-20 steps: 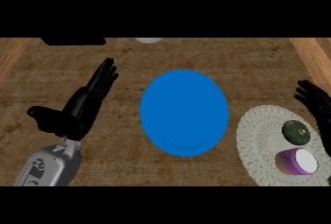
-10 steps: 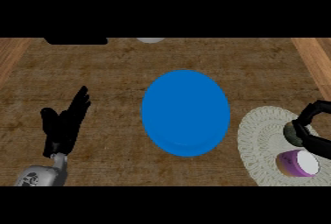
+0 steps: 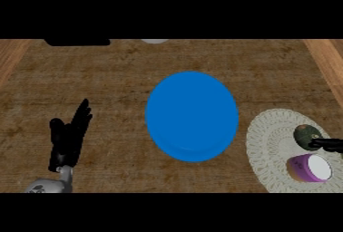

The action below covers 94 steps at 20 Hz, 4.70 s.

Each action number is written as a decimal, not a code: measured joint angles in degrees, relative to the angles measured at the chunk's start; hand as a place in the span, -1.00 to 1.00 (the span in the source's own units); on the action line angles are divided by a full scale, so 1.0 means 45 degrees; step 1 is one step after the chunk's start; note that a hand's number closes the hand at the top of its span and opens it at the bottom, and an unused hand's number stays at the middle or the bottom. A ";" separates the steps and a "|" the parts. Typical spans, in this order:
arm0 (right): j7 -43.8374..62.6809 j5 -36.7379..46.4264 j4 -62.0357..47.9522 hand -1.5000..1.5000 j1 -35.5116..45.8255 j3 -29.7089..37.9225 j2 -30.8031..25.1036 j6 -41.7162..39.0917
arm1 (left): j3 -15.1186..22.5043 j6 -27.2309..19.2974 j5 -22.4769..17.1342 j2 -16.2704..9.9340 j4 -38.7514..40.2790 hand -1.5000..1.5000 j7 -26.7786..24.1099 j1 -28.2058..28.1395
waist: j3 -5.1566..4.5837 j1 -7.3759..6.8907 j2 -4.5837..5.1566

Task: Pick the can from the placemat and place it in the plate

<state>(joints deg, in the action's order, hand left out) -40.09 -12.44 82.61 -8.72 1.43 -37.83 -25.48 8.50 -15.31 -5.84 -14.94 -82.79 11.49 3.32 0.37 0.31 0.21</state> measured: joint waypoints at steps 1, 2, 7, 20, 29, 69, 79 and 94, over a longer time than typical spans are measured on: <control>-0.0402 0.0582 -0.0244 -1.00 0.0021 -0.0060 -0.0269 0.0085 | 0.0010 -0.0034 0.0047 0.0067 0.0137 0.00 -0.0092 0.0009 | -0.0006 -0.0024 0.0003; -0.0720 0.1158 -0.0376 -1.00 -0.0001 -0.0122 -0.0506 0.0296 | 0.0078 -0.0089 0.0123 0.0146 0.0141 0.00 -0.0176 -0.0088 | -0.0016 -0.0047 -0.0006; -0.1725 0.3675 -0.1164 -1.00 0.0471 -0.0100 -0.1897 0.1625 | 0.0048 -0.0034 0.0166 0.0177 0.0164 0.00 -0.0135 -0.0005 | -0.0046 -0.0142 -0.0019; -0.0432 0.7607 -0.0868 -1.00 0.1622 -0.1759 -0.3849 0.1030 | 0.0058 -0.0015 0.0542 0.0382 -0.0140 0.00 0.0077 -0.0292 | -0.0088 -0.0155 -0.0039; 0.0628 0.9636 -0.1141 -1.00 0.2489 -0.2281 -0.2626 0.0201 | -0.0284 0.0288 0.0865 0.0632 -0.0203 0.00 0.0072 -0.0396 | -0.0085 -0.0110 -0.0043; 0.2042 1.3820 -0.3078 1.00 0.4073 -0.0823 0.2712 0.3573 | -0.1300 0.1256 0.2021 0.1573 -0.0437 0.00 0.0438 -0.0349 | -0.0138 -0.0123 -0.0120; 1.0314 1.5805 -0.1963 1.00 0.6336 -0.1670 0.7592 0.6951 | -0.0974 0.1455 0.2108 0.1682 -0.0260 0.00 0.0441 -0.0175 | -0.0180 -0.0744 -0.0182; 2.2891 1.9560 -0.2144 1.00 1.1065 -0.5898 0.8313 0.9296 | -0.0983 0.1499 0.2178 0.1696 -0.0141 0.00 0.0401 0.0139 | -0.0119 -0.0898 -0.0072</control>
<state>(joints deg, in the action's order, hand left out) 62.92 75.58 72.96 41.08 -25.11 -0.42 16.36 4.08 -8.57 3.96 -7.31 -83.43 13.29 3.95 -0.16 -3.73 -0.12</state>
